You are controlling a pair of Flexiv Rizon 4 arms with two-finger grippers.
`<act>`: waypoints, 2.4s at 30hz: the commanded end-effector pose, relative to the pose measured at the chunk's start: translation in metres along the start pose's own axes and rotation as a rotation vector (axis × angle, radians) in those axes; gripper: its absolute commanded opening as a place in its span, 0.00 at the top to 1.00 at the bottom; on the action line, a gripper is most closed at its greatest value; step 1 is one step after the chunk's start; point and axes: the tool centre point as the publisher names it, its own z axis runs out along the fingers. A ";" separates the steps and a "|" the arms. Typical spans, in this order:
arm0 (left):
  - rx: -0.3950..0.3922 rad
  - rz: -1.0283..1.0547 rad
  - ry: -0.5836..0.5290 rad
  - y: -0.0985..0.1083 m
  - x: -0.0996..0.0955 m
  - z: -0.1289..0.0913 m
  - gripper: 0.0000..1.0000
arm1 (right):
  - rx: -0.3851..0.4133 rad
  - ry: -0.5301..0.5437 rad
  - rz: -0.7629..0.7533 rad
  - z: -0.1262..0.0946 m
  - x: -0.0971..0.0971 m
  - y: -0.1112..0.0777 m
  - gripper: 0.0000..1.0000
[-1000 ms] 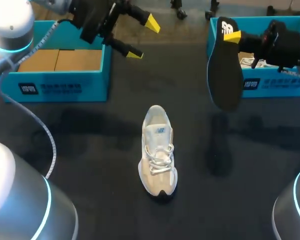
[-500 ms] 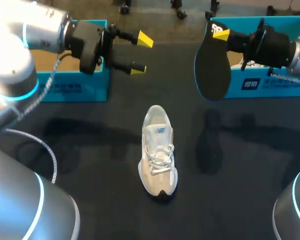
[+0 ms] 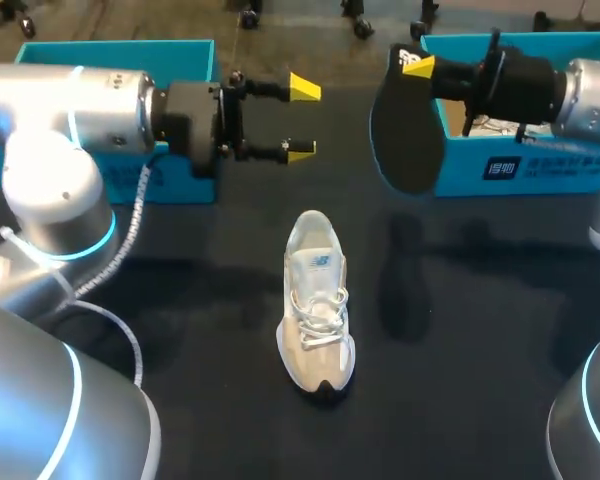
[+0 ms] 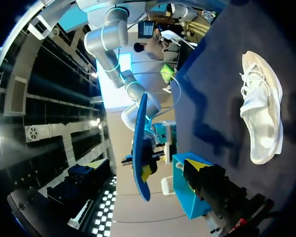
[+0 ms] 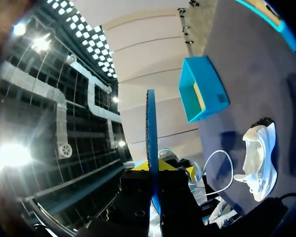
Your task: Take the shoe out of the shoebox, open the shoe tongue, remove and reinsert the insole, then place the shoe into the shoebox
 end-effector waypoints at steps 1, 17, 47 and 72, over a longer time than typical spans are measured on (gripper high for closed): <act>-0.039 0.006 -0.048 0.002 0.007 0.016 0.00 | 0.024 -0.017 0.009 0.015 0.001 0.012 1.00; -0.056 0.023 -0.100 0.011 -0.001 0.043 0.00 | 0.044 -0.074 0.078 0.050 -0.019 0.006 1.00; -0.020 0.041 -0.070 0.004 0.005 0.053 1.00 | 0.024 -0.114 0.059 0.058 -0.033 -0.006 1.00; 0.007 -0.031 -0.065 -0.022 -0.002 0.013 1.00 | 0.081 -0.168 -0.195 -0.012 -0.047 -0.052 0.00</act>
